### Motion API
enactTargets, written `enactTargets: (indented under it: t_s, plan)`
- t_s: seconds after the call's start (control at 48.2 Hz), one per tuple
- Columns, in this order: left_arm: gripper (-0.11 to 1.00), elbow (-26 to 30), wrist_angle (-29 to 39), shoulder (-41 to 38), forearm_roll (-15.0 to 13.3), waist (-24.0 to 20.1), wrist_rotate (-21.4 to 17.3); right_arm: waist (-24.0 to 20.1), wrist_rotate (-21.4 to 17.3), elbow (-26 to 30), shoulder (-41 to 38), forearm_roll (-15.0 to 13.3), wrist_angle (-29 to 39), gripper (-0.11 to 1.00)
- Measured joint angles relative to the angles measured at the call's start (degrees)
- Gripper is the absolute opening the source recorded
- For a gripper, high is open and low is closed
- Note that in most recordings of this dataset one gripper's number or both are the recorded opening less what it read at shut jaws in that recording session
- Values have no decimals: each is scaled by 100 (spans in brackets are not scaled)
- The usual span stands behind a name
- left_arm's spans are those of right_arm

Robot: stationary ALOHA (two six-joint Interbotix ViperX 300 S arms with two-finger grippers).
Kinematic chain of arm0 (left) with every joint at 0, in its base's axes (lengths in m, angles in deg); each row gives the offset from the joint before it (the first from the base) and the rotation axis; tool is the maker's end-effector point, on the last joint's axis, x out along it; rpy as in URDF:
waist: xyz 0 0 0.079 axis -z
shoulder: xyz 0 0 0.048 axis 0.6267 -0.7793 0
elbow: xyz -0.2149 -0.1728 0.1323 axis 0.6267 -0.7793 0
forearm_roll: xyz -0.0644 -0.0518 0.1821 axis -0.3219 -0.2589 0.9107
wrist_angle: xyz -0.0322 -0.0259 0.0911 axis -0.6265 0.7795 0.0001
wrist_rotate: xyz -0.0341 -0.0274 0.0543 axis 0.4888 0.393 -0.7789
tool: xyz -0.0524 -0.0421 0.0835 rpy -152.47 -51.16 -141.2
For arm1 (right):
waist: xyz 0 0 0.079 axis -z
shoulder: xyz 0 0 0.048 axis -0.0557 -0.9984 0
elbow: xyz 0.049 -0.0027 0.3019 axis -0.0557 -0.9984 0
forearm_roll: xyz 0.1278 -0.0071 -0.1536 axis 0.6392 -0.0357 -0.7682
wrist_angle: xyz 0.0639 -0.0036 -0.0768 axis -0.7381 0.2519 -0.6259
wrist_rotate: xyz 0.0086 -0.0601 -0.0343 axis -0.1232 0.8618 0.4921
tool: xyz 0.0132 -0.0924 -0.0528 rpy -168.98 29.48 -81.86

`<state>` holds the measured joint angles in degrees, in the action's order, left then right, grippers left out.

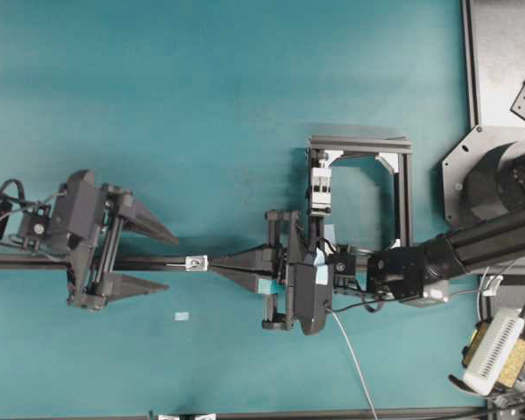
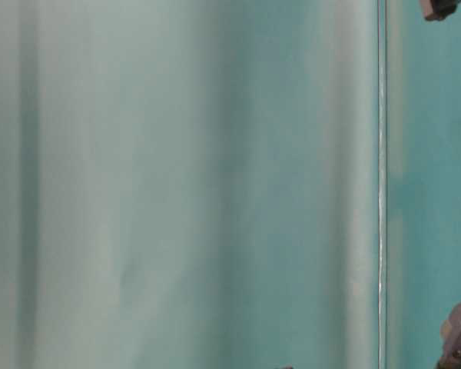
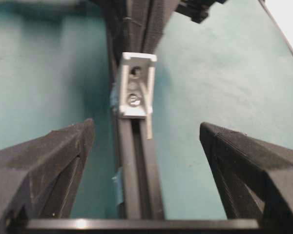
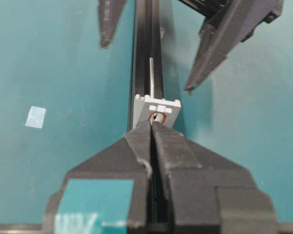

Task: Insert the wire into the hole on the right side and pull it with the left arm.

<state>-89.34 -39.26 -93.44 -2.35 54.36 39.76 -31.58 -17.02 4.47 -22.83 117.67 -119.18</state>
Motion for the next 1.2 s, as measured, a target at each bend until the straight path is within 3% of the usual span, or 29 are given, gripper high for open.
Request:
enactTargets:
  t_s: [0.394, 0.519, 0.622, 0.768, 0.871, 0.996, 1.203]
  plan:
    - [77, 290, 448, 0, 9, 114, 0, 0, 0, 9, -9, 0, 9, 1]
    - [73, 290, 457, 0, 0, 114, 0, 0, 0, 0, -9, 0, 9, 1]
    - [57, 290, 457, 0, 9, 114, 0, 0, 0, 9, -9, 9, 9, 1]
    - [18, 290, 457, 0, 9, 114, -9, 0, -9, 0, -9, 0, 18, 1]
    - [-1, 290, 457, 0, 0, 105, -62, 0, 0, 9, -9, 0, 9, 1]
    - [-10, 290, 483, 0, 0, 70, -105, 9, 0, 9, -9, 0, 18, 1]
    - [-10, 290, 659, 0, 0, 62, -105, 0, -9, 9, 0, 0, 18, 1]
